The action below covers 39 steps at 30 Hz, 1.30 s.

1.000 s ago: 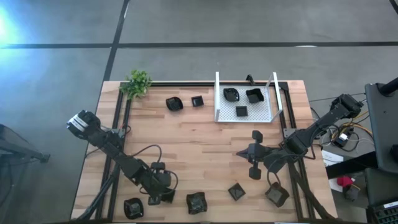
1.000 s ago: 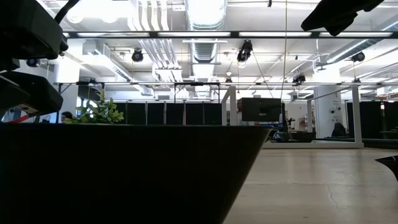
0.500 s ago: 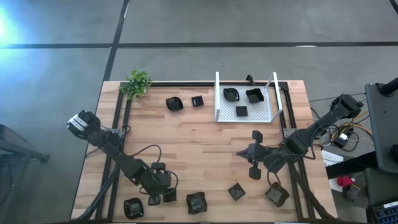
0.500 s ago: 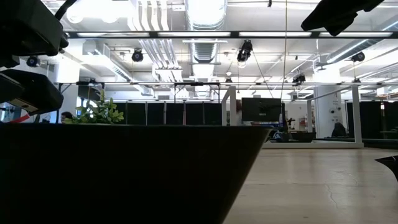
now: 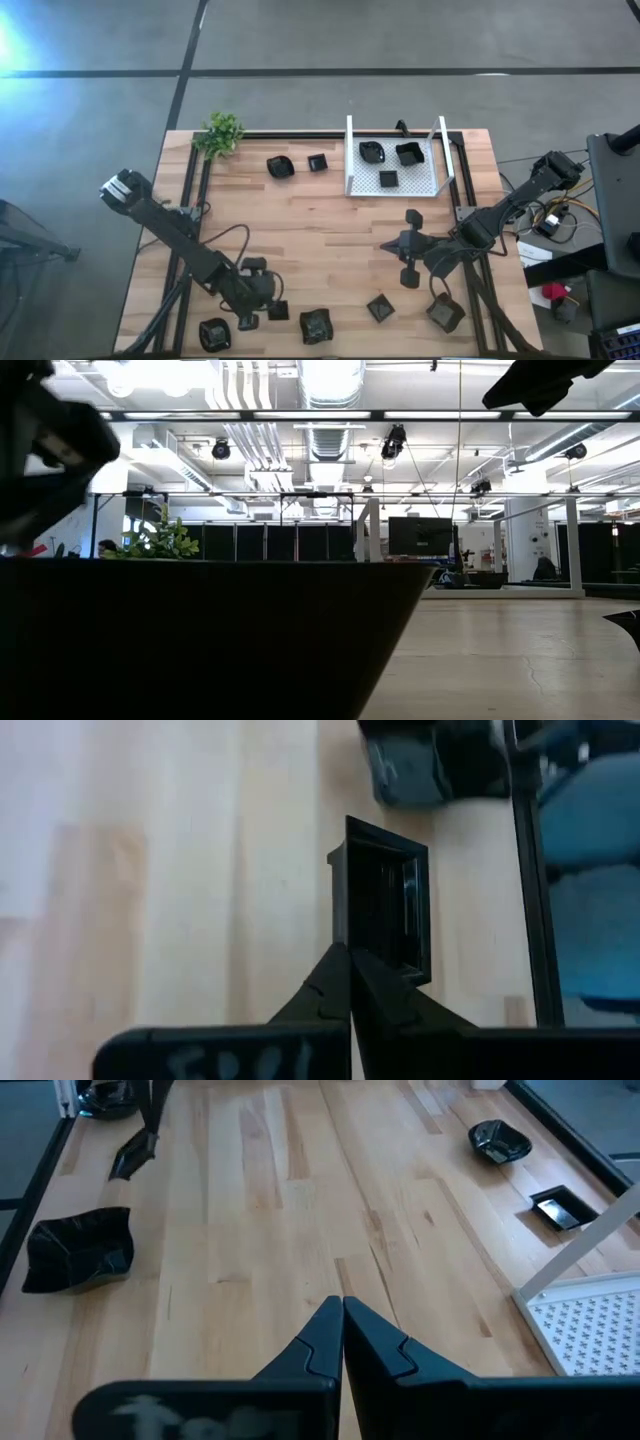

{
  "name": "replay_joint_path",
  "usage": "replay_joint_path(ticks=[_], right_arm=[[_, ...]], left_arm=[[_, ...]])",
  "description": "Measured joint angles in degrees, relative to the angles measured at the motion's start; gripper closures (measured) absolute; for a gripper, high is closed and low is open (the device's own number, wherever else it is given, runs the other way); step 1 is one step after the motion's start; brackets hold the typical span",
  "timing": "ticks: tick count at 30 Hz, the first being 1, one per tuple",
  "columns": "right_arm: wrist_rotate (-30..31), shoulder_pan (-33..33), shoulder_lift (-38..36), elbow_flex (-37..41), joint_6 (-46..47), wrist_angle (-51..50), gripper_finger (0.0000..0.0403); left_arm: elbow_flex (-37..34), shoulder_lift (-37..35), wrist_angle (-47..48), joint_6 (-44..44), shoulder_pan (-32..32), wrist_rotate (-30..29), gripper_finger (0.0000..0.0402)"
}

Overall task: Pick & Place Mini shaped plates
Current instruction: Stack the square plate on top of the other square plate on the shelf

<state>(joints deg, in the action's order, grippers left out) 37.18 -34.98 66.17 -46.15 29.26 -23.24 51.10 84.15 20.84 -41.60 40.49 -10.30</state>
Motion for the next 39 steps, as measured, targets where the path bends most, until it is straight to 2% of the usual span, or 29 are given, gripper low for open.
replay_joint_path(ticks=[3,6,13,17,20,27,34,37,39], right_arm=[[2.40,0.00,0.00,0.02,-0.22,0.04,0.0394],[5.60,0.00,0.00,0.01,-1.30,0.10,0.0394],[14.00,0.02,0.00,0.08,-6.04,2.04,0.0394],[14.46,0.01,0.00,0.44,-11.38,6.57,0.0394],[14.46,0.01,0.00,0.55,-14.35,9.63,0.0394],[14.47,0.02,0.00,1.29,-16.43,13.34,0.0394],[14.46,0.02,0.02,1.68,-16.34,13.83,0.0394],[14.45,0.01,0.02,1.70,-16.62,14.42,0.0394],[13.92,0.15,0.20,1.70,-18.00,14.99,0.0394]], left_arm=[[1.69,-2.38,2.27,1.84,0.00,-4.78,0.0401],[2.67,-4.33,2.37,5.08,-0.02,-12.30,0.0401],[3.92,-5.65,1.49,11.30,-0.36,-35.50,0.0401],[4.01,-4.73,-2.35,15.39,-1.27,-46.32,0.0401],[4.01,-3.66,-7.72,19.99,-1.97,-51.45,0.0401],[4.01,-0.30,-21.44,32.96,-4.38,-55.32,0.0401],[3.99,3.20,-31.75,41.12,-7.48,-55.21,0.0401],[3.99,4.24,-37.20,45.56,-9.11,-54.10,0.0401],[3.99,4.86,-41.00,48.53,-10.63,-50.57,0.0401]])
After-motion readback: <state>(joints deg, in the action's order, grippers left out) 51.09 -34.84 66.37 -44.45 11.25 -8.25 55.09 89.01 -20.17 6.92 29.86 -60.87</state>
